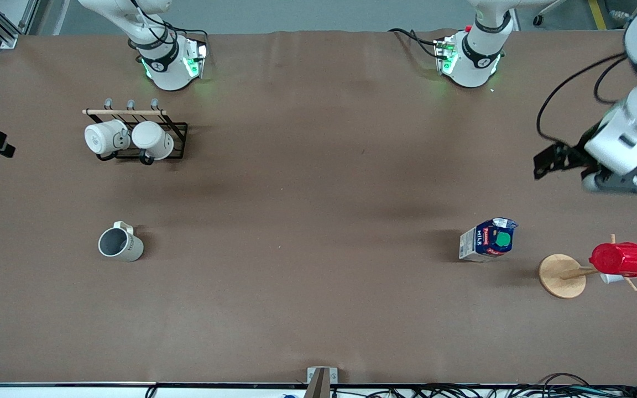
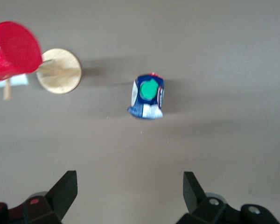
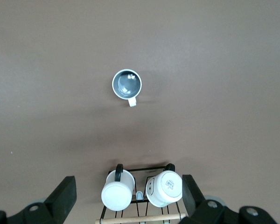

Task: Place cup and milk on table
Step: 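Reach the right gripper to the white mug while the left gripper reaches the milk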

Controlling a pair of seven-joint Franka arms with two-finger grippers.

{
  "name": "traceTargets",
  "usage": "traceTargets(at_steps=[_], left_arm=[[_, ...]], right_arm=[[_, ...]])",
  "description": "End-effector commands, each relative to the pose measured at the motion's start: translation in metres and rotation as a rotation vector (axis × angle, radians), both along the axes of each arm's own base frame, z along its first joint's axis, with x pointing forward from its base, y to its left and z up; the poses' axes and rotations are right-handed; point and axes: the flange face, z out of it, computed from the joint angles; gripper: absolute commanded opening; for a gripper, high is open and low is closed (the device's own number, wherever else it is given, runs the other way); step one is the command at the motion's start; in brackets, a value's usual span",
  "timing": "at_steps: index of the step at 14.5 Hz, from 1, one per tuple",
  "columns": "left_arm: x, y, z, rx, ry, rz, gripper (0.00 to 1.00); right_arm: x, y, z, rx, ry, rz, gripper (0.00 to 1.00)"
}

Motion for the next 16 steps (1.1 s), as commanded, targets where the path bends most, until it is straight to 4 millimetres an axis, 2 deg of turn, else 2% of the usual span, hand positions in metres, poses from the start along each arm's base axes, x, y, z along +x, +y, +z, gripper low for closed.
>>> traceTargets(at_steps=[1, 4, 6, 8, 12, 14, 16], left_arm=[[0.025, -0.002, -0.036, -0.005, 0.000, -0.009, 1.00], [0.044, -0.009, -0.085, -0.007, 0.003, -0.028, 1.00], [0.050, -0.014, -0.113, 0.004, 0.023, -0.046, 1.00], [0.056, -0.015, -0.134, 0.009, 0.022, -0.061, 1.00], [0.061, -0.024, -0.173, 0.010, 0.036, -0.081, 1.00], [0.060, -0.029, -0.189, 0.018, 0.028, -0.094, 0.98], [0.060, -0.029, -0.197, 0.016, 0.031, -0.093, 0.90]], right_arm=[[0.021, 0.004, -0.059, 0.005, 0.030, 0.018, 1.00], [0.035, 0.019, -0.153, -0.001, 0.006, 0.045, 1.00], [0.037, 0.026, -0.203, -0.008, -0.040, 0.058, 1.00], [0.043, 0.027, -0.245, -0.013, -0.058, 0.061, 1.00], [0.060, 0.016, -0.309, -0.021, -0.078, 0.127, 1.00], [0.063, 0.003, -0.327, -0.025, -0.086, 0.158, 1.00], [0.063, -0.006, -0.342, -0.030, -0.099, 0.171, 1.00]])
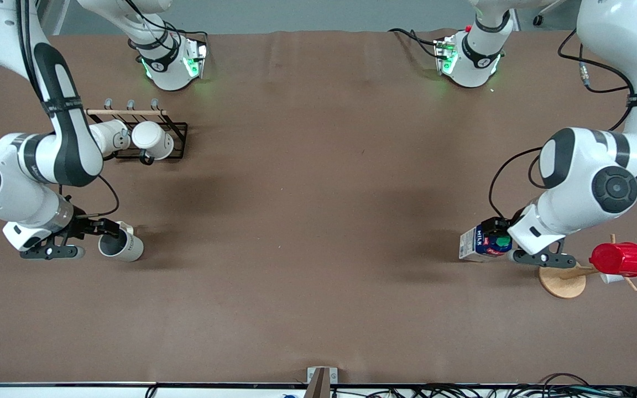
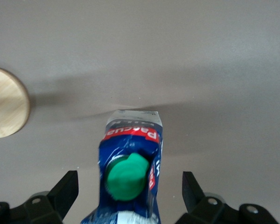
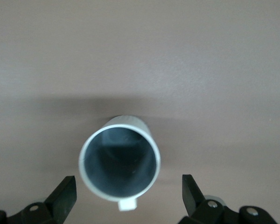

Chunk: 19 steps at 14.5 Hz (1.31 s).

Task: Place cup and milk on table
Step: 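Close the right gripper on the mug while the left gripper grasps the carton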

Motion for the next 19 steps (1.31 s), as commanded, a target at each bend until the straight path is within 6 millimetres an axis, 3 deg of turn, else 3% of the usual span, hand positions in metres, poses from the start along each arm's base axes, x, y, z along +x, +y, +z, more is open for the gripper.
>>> traceTargets(at_steps=[1, 6, 7, 10, 14, 17, 19], left_arm=[[-0.001, 0.000, -0.005, 0.016, -0.009, -0.024, 0.85], [-0.002, 0.000, -0.014, 0.016, 0.006, -0.019, 0.56], [-0.002, 0.000, -0.014, 0.017, 0.012, -0.017, 0.50], [-0.002, 0.000, -0.008, 0.018, 0.006, -0.018, 0.38], [0.000, -0.002, 0.021, 0.022, 0.003, -0.014, 0.36], [0.001, -0.020, 0.043, 0.029, 0.028, -0.001, 0.36], [0.004, -0.029, 0.057, 0.012, 0.013, 0.001, 0.36]], right_arm=[[-0.003, -0.012, -0.017, -0.001, -0.017, 0.022, 1.00], [-0.016, -0.010, -0.054, -0.008, -0.055, 0.026, 0.99], [-0.016, -0.010, -0.059, -0.008, -0.049, 0.026, 0.93], [-0.016, -0.009, -0.058, -0.008, -0.051, 0.026, 0.57], [-0.013, -0.010, -0.055, -0.005, -0.050, 0.007, 0.01], [-0.009, -0.013, -0.048, -0.003, -0.063, -0.008, 0.00], [-0.002, -0.004, -0.031, 0.008, -0.020, -0.064, 0.00]])
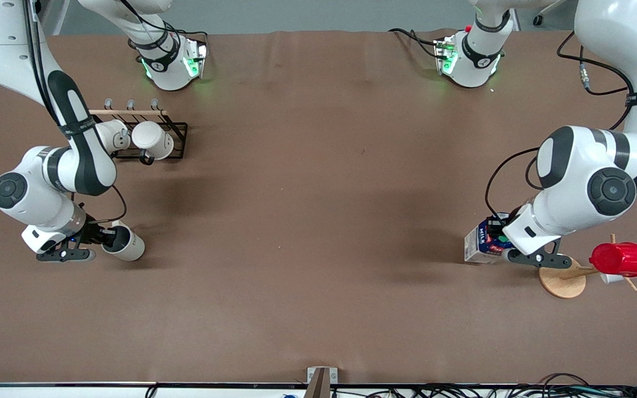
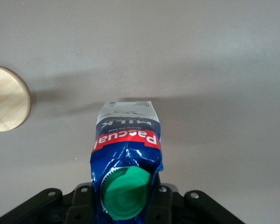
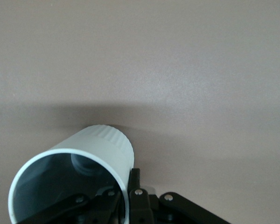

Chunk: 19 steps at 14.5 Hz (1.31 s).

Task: Place cup and milk on table
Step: 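Carry the mug and the milk carton toward each other at table center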

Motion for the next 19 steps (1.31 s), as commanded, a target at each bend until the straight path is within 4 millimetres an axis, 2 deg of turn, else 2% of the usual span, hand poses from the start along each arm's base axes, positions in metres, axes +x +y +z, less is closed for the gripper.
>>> traceTargets(at_steps=[1, 2, 5, 9, 12, 16, 17, 18, 19], left_arm=[[0.002, -0.017, 0.024, -0.010, -0.005, 0.006, 0.36], [0.001, -0.025, 0.030, -0.014, -0.001, 0.018, 0.36], [-0.003, -0.050, 0.042, -0.010, 0.011, 0.059, 0.36], [-0.011, -0.080, 0.052, -0.037, 0.032, 0.104, 0.36], [-0.018, -0.104, 0.053, -0.047, 0.039, 0.121, 0.36], [-0.025, -0.130, 0.053, -0.047, 0.039, 0.139, 0.36], [-0.024, -0.134, 0.054, -0.051, 0.036, 0.146, 0.36], [-0.026, -0.141, 0.054, -0.060, 0.040, 0.153, 0.36], [-0.027, -0.147, 0.054, -0.065, 0.044, 0.158, 0.36]], right_arm=[[0.010, 0.019, 0.035, 0.020, 0.048, -0.072, 0.00], [0.015, 0.034, 0.055, 0.024, 0.075, -0.081, 0.00], [0.026, 0.075, 0.089, 0.024, 0.131, -0.104, 0.00], [0.033, 0.144, 0.117, 0.021, 0.126, -0.181, 0.00], [0.029, 0.196, 0.125, 0.085, 0.126, -0.221, 0.00], [0.006, 0.304, 0.131, 0.118, 0.122, -0.299, 0.00], [0.000, 0.332, 0.129, 0.120, 0.117, -0.312, 0.00], [-0.004, 0.355, 0.118, 0.121, 0.123, -0.339, 0.00], [-0.011, 0.388, 0.107, 0.123, 0.122, -0.363, 0.00]])
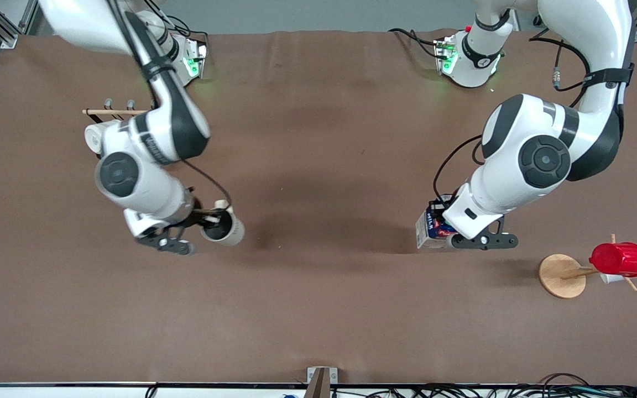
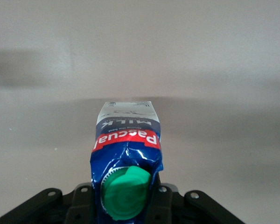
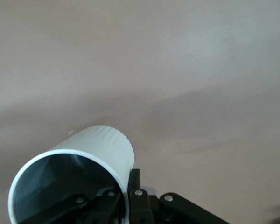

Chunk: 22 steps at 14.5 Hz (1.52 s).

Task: Place cup and milk on table
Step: 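Carry the mug and the milk carton toward each other at table center, then set the mug and the carton down side by side, open both grippers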

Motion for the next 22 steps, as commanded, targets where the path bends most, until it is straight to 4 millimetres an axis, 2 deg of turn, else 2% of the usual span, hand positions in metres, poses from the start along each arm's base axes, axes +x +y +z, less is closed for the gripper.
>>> traceTargets(at_steps=[1, 3, 4, 9, 12, 14, 17, 20, 21, 22], left_arm=[[0.002, -0.014, 0.006, -0.022, 0.010, 0.028, 0.36], [-0.003, -0.030, 0.003, -0.020, 0.015, 0.030, 0.36], [-0.004, -0.036, 0.004, -0.021, 0.014, 0.037, 0.36], [-0.012, -0.073, -0.003, -0.020, 0.022, 0.069, 0.36], [-0.016, -0.097, -0.011, -0.022, 0.027, 0.097, 0.36], [-0.019, -0.110, -0.016, -0.023, 0.029, 0.103, 0.36], [-0.025, -0.124, -0.026, -0.015, 0.040, 0.116, 0.36], [-0.026, -0.130, -0.031, -0.018, 0.039, 0.124, 0.36], [-0.028, -0.134, -0.035, -0.018, 0.041, 0.118, 0.36], [-0.029, -0.137, -0.036, -0.020, 0.041, 0.121, 0.36]], right_arm=[[-0.008, 0.073, -0.029, 0.004, -0.003, -0.070, 0.00], [-0.015, 0.119, -0.057, 0.007, -0.005, -0.103, 0.00], [-0.022, 0.143, -0.061, 0.025, -0.014, -0.113, 0.00], [-0.055, 0.209, -0.087, 0.072, -0.052, -0.145, 0.00], [-0.063, 0.218, -0.096, 0.067, -0.049, -0.149, 0.01], [-0.063, 0.216, -0.100, 0.053, -0.050, -0.138, 0.02], [-0.069, 0.221, -0.112, 0.039, -0.042, -0.129, 0.05], [-0.070, 0.219, -0.125, 0.024, -0.033, -0.131, 0.24], [-0.070, 0.219, -0.124, 0.024, -0.033, -0.131, 0.38], [-0.070, 0.219, -0.124, 0.025, -0.032, -0.133, 0.59]])
